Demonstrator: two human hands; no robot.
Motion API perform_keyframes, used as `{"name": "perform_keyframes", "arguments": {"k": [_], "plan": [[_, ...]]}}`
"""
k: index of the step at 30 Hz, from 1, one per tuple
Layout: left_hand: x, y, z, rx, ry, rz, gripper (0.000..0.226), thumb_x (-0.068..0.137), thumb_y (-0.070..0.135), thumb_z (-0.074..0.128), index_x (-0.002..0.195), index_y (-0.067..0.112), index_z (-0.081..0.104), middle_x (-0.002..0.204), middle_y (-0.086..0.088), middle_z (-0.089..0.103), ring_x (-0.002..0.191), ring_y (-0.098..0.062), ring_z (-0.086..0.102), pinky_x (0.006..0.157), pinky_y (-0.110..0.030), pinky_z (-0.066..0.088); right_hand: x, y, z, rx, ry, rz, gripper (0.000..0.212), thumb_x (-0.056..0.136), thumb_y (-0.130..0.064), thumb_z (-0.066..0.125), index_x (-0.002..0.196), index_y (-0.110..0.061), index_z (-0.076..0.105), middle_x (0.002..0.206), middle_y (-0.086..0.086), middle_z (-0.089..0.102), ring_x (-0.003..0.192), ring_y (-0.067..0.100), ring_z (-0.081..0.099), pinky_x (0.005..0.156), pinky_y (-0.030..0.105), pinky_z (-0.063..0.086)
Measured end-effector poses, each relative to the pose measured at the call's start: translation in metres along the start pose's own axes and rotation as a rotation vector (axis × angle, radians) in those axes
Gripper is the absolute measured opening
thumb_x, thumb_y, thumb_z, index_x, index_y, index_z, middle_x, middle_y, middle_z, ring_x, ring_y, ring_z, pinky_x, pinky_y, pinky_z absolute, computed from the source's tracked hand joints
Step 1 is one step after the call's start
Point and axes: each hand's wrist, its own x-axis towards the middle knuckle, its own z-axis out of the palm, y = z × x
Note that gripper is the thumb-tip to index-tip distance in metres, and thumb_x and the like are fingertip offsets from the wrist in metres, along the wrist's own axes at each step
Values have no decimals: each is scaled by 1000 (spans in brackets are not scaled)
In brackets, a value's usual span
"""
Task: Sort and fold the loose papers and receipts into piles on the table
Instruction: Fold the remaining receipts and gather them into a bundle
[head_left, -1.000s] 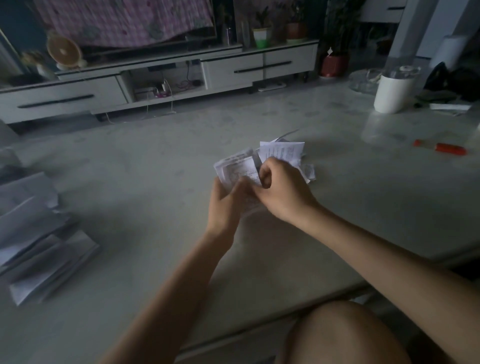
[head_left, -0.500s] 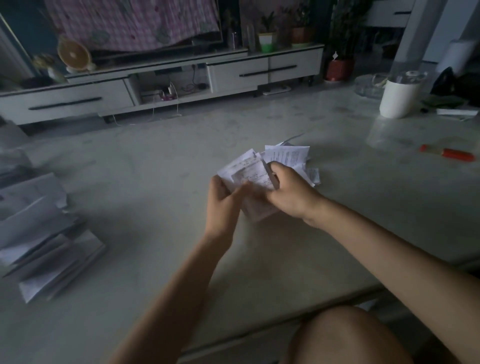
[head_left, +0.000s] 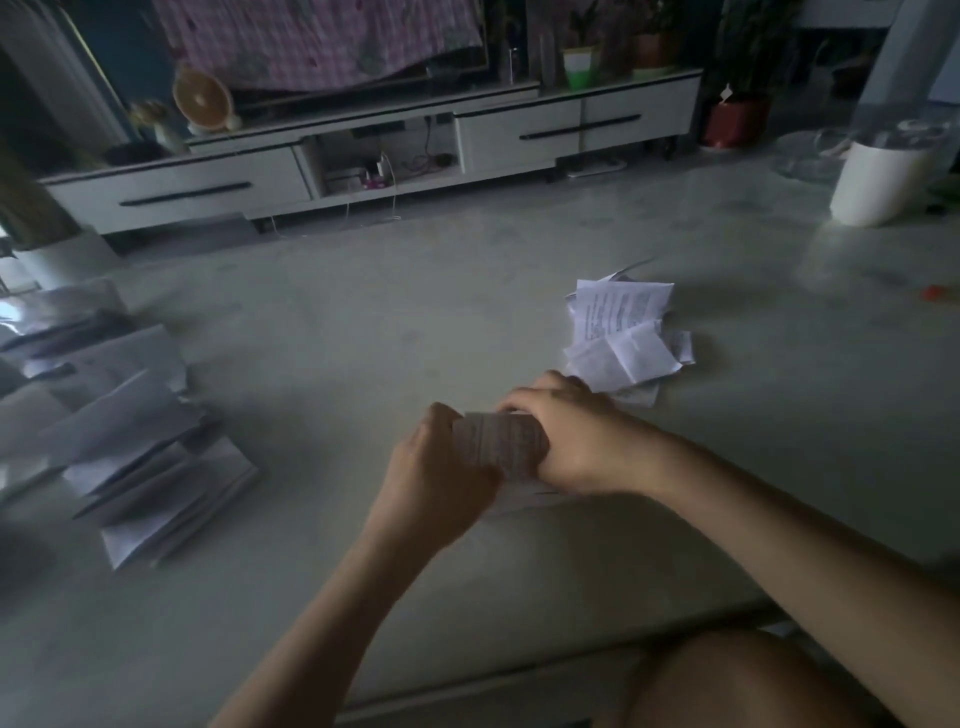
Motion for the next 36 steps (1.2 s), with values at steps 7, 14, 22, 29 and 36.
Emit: {"name": "perform_keyframes", "arguments": {"k": [7, 14, 22, 29, 36], "plan": [[-4, 0, 4, 215, -24, -88, 79, 81, 34, 64, 144, 17, 20, 144, -12, 25, 133, -30, 22, 109, -36, 20, 2, 12, 47, -205, 245, -207, 47, 82, 2, 40, 129, 9, 47, 138, 27, 44, 129, 39, 44, 107, 46, 27], [7, 5, 23, 16, 4, 352, 65, 86, 46, 16, 145, 22, 28, 155, 4, 17, 143, -5, -1, 114, -21, -9, 13, 24, 52, -208, 143, -266, 65, 85, -33, 20, 139, -1, 38, 146, 17, 38, 137, 27, 35, 117, 39, 20], [12, -4, 38, 227, -190, 225, 103, 61, 71, -14, 148, 16, -13, 156, 3, -16, 141, -5, -18, 113, -29, -19, 8, 24, 45, -293, -26, -133, 67, 90, -48, 8, 148, -22, -14, 156, -1, -20, 143, 12, -18, 118, 35, -10], [13, -12, 19, -7, -137, 205, 50, 99, 32, 28, 145, 15, 26, 153, -2, 27, 143, -15, 18, 115, -25, 6, 5, 18, 47, -287, 23, -98, 87, 67, -50, -16, 147, -15, -16, 156, 7, -19, 143, 17, -20, 111, 31, -18], [24, 11, -16, 474, -398, 195, 61, 88, 30, 60, 140, 16, 34, 139, -8, 44, 126, -25, 41, 97, -29, 35, 8, 23, 57, -233, 222, -133, 75, 84, -45, 1, 148, -5, -4, 156, 18, -3, 145, 29, -5, 114, 36, -10]]}}
